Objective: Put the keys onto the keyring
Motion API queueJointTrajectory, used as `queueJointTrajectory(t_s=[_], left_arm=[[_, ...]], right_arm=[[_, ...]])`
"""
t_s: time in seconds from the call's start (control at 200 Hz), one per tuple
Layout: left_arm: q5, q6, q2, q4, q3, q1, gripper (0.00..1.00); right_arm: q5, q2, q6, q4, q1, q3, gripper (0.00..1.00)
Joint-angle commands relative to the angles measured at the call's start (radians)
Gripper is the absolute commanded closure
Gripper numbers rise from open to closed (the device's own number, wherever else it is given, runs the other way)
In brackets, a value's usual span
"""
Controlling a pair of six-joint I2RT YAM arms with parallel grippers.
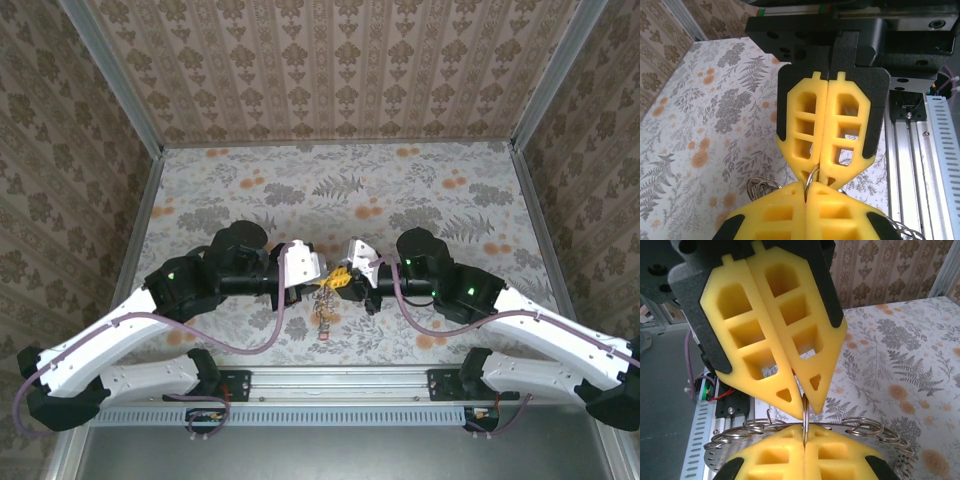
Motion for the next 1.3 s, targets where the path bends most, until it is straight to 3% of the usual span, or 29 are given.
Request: queueJointTrajectory(t_s=[0.0,0.17,0.54,0.665,0.795,0.88,1.085,1.295], left_arm=[[0.023,-0.003,-0.020,0.031,-0.014,-0.007,1.00],[0.137,-0.085,-0.102,0.217,-0.112,0.033,1.00],[0.238,-0.238,-0.257,0.585,-0.293,0.083,1.00],[0.161,-0.221,-0.247,0.524,-0.273,0.087,1.00],[0.011,-0.202,-0.199,0.389,-0.224,0.092,1.00],[-0.069,-0.208,-0.173,0.303,-0.207,0.108,1.00],[-0.223,-0.239,-0.162,0.166,-0.203,0.122,1.00],[-0.310,-0.330,-0.059,0.128,-0.206,0.131,1.00]], right_arm=[[0.009,-0.036,-0.030,0.043,0.007,0.011,1.00],[0.000,-0.078,0.001,0.103,0.010,-0.041,0.78],[0.002,-0.120,0.022,0.152,0.010,-0.080,0.74],[0.039,-0.135,0.025,0.150,0.010,-0.083,0.74],[0.180,-0.153,0.039,0.180,0.009,-0.108,0.68],[0.262,-0.153,0.054,0.212,0.007,-0.131,0.61],[0.405,-0.157,0.101,0.245,-0.008,-0.171,0.33],[0.496,-0.177,0.200,0.258,-0.096,-0.208,0.17]])
